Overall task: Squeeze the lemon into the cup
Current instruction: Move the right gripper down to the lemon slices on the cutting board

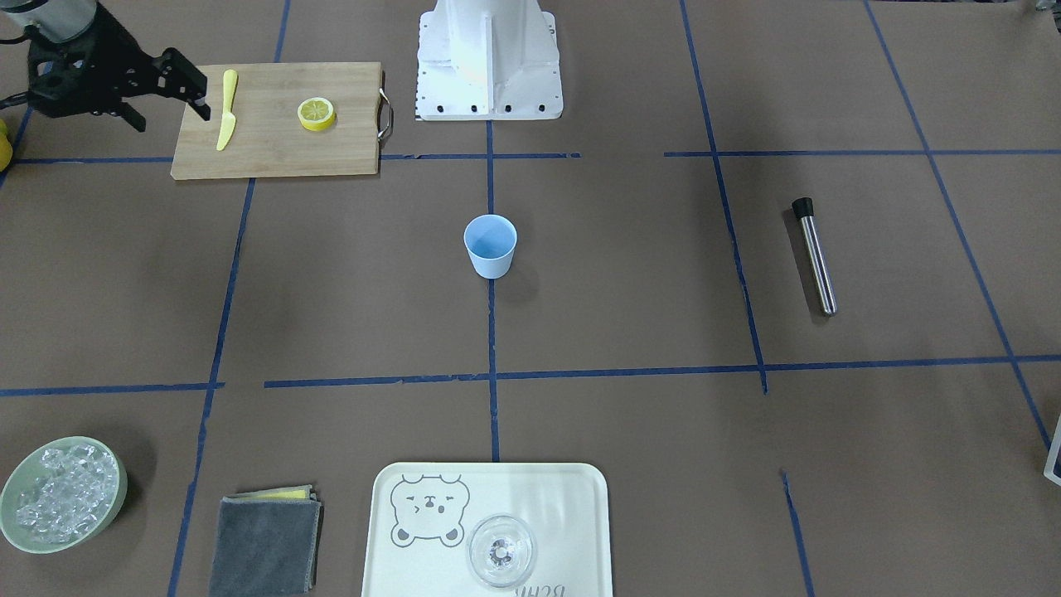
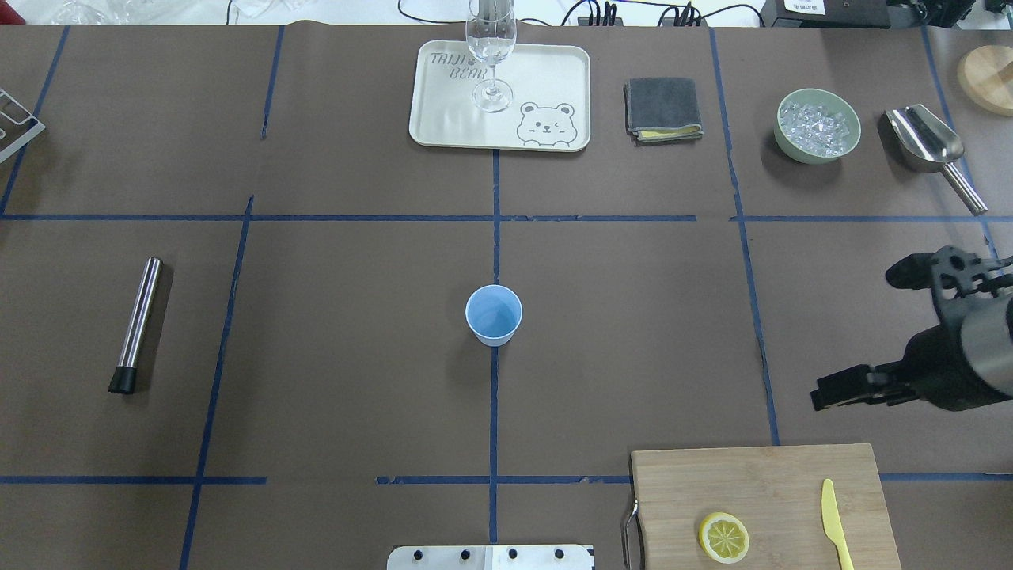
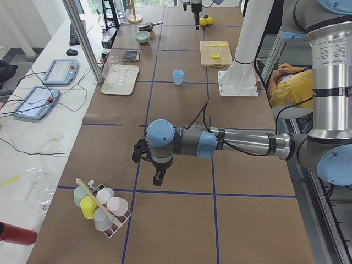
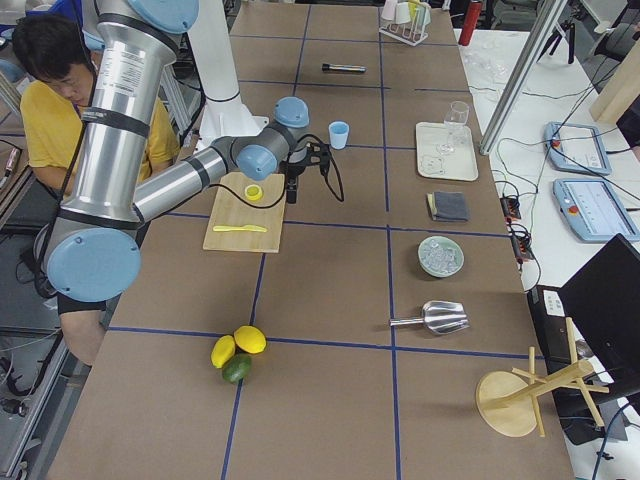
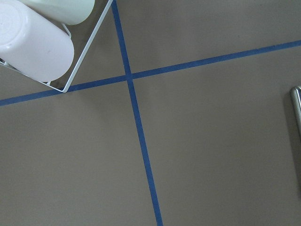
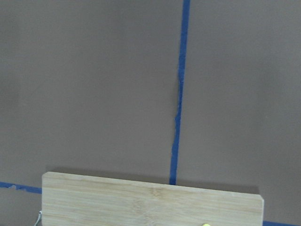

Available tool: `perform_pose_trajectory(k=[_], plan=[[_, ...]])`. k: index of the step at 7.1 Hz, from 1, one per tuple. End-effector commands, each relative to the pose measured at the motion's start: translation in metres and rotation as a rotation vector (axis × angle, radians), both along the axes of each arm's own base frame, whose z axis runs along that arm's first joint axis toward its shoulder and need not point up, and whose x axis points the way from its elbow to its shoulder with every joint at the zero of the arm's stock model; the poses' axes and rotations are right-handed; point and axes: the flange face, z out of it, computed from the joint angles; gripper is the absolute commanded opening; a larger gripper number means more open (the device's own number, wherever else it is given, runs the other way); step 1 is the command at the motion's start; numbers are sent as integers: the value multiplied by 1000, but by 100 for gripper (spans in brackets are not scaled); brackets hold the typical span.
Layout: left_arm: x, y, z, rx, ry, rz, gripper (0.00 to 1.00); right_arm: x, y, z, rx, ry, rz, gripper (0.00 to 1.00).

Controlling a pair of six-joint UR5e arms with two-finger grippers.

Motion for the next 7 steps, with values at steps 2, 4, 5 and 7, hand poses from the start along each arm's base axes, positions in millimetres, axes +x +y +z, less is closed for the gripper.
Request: perform_pose_trajectory(k=[2, 4, 5, 7], plan=[[0, 1, 6, 9, -3, 0, 100, -88, 69, -23, -24, 13, -27, 100], [0, 1, 8, 10, -3, 1, 100, -115, 99, -25, -6, 29, 14, 100], [0, 1, 7, 11, -3, -1, 100, -122, 105, -18, 7, 50, 27, 100], [0, 1, 7, 12, -2, 0, 100, -150, 130, -3, 3, 82, 183, 100]])
